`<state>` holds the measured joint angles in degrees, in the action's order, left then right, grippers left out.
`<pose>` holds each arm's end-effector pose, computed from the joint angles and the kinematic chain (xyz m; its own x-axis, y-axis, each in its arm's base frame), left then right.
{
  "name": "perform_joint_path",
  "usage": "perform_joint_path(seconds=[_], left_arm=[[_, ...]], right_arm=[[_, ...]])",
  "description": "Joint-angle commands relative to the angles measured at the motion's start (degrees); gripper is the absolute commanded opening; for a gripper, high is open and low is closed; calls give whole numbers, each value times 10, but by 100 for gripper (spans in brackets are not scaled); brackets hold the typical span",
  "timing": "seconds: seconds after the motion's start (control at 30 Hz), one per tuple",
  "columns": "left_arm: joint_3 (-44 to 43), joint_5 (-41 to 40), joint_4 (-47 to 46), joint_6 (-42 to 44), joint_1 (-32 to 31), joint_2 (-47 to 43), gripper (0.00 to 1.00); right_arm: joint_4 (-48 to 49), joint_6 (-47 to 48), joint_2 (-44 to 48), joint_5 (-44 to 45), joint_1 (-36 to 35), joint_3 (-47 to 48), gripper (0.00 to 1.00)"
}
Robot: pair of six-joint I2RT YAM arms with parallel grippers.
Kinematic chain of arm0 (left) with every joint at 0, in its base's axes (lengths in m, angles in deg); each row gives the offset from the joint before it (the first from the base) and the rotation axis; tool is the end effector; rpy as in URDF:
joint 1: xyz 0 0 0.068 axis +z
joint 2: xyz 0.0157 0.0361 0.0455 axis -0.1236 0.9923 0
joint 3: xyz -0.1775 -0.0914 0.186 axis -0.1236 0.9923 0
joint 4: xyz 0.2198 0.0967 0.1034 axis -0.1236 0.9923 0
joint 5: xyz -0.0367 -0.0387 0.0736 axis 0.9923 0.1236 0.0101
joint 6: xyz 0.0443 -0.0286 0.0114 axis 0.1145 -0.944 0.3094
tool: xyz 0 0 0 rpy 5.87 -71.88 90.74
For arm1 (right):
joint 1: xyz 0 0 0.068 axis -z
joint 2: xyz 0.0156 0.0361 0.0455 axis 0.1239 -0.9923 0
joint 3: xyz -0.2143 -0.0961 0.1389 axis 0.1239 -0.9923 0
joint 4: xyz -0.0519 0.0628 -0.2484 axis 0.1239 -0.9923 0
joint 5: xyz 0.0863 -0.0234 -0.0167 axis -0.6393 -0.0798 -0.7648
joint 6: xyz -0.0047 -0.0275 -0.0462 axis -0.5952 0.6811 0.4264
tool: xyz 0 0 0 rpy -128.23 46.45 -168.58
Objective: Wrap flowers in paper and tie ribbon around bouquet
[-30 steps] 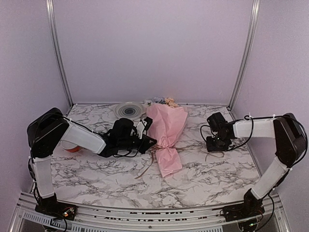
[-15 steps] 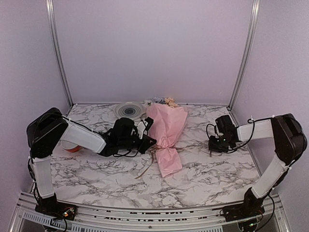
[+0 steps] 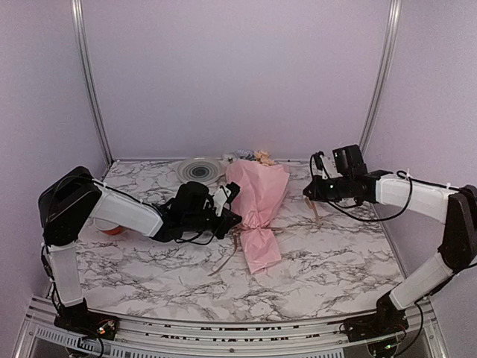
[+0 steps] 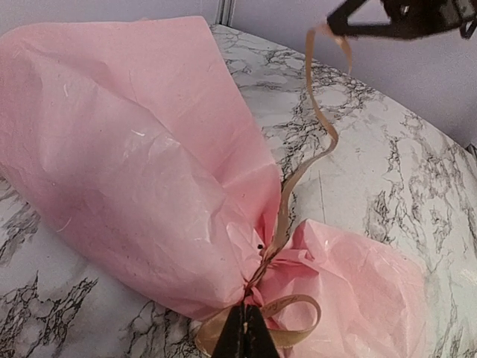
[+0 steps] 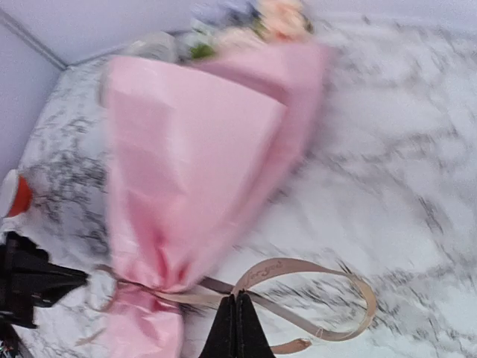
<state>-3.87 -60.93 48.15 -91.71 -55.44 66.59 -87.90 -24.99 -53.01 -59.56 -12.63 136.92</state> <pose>0.2713 -0.3151 0.1645 -0.2929 0.2202 -0.9305 0.8333 0.5359 -0.1355 0.2956 0.1132 0.2307 -0.7749 0.0873 -0.6261 -0.2019 0.9044 0.3760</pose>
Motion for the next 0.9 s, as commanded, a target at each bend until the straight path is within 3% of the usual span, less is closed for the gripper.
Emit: perform_joint_path(seconds=[0.0, 0.23, 0.37, 0.47, 0.57, 0.7, 0.87], left_arm=[[10, -31, 9, 41, -15, -34, 0], [25, -42, 9, 65, -30, -54, 0], [28, -45, 9, 73, -38, -59, 0], [33, -54, 10, 70, -38, -59, 0], [42, -51, 9, 66, -38, -60, 0], [41, -43, 9, 65, -38, -54, 0], [35, -43, 9, 63, -38, -48, 0]], right_arm=[[45, 66, 42, -23, -120, 140, 0], [79, 65, -71, -60, -226, 284, 0], [51, 78, -156, -75, -259, 383, 0], [-7, 80, -181, -26, -260, 417, 0], [-36, 71, -152, 30, -241, 377, 0], [-37, 9, -99, 33, -155, 263, 0], [0, -47, -82, 7, -87, 116, 13]])
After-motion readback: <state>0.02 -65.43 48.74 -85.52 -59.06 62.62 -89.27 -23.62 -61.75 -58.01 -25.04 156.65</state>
